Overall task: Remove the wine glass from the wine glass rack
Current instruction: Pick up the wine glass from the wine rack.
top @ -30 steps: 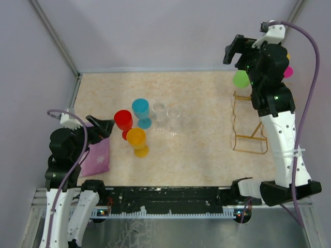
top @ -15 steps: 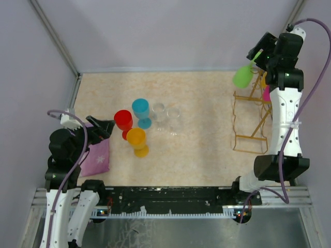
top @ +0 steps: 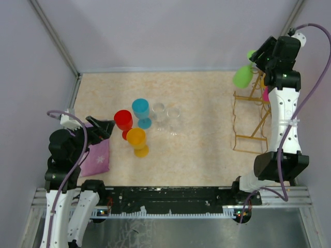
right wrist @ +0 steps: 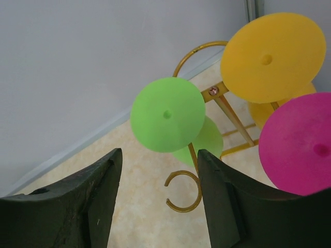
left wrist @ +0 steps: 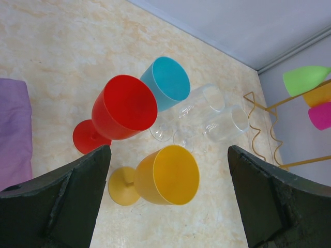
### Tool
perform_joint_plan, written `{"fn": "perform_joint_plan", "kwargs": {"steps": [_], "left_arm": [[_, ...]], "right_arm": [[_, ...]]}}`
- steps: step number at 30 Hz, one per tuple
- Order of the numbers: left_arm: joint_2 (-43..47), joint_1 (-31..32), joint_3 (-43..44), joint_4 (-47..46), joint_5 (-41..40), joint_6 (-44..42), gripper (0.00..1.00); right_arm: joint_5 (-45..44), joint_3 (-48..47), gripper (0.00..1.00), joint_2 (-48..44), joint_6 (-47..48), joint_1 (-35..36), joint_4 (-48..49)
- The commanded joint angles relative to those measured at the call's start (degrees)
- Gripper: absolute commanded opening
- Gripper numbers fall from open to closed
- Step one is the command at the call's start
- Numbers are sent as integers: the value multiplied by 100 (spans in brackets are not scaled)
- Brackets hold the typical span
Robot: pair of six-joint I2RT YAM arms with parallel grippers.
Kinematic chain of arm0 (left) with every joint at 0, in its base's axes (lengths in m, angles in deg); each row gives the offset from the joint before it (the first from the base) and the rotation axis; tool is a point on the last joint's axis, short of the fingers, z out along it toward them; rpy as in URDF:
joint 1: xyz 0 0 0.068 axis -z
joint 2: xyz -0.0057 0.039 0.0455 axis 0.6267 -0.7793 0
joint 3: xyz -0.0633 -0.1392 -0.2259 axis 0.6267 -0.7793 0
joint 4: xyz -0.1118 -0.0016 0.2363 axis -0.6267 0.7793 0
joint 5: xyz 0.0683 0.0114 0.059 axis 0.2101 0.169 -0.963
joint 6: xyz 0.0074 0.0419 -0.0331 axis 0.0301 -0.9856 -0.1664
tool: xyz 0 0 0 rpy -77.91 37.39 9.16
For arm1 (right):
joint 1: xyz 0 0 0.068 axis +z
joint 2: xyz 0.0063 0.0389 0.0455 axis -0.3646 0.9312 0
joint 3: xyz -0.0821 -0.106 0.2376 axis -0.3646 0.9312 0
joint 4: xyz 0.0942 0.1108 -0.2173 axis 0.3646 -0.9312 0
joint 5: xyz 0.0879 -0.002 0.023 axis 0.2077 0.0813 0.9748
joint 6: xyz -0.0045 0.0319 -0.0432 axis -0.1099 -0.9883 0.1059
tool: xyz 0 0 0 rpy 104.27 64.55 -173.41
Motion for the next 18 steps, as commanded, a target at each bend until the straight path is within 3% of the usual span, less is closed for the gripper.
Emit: {"fn": "perform_joint_plan", "kwargs": {"steps": [1,18], "left_arm": [[52,-21,81,40,34,-77,99],[31,-17,76,15,62,-58,99]], "right_arm": [[-199,138,59,-162,-162,-106,464],[-236,444,51,-87,-289,-207,795]]}}
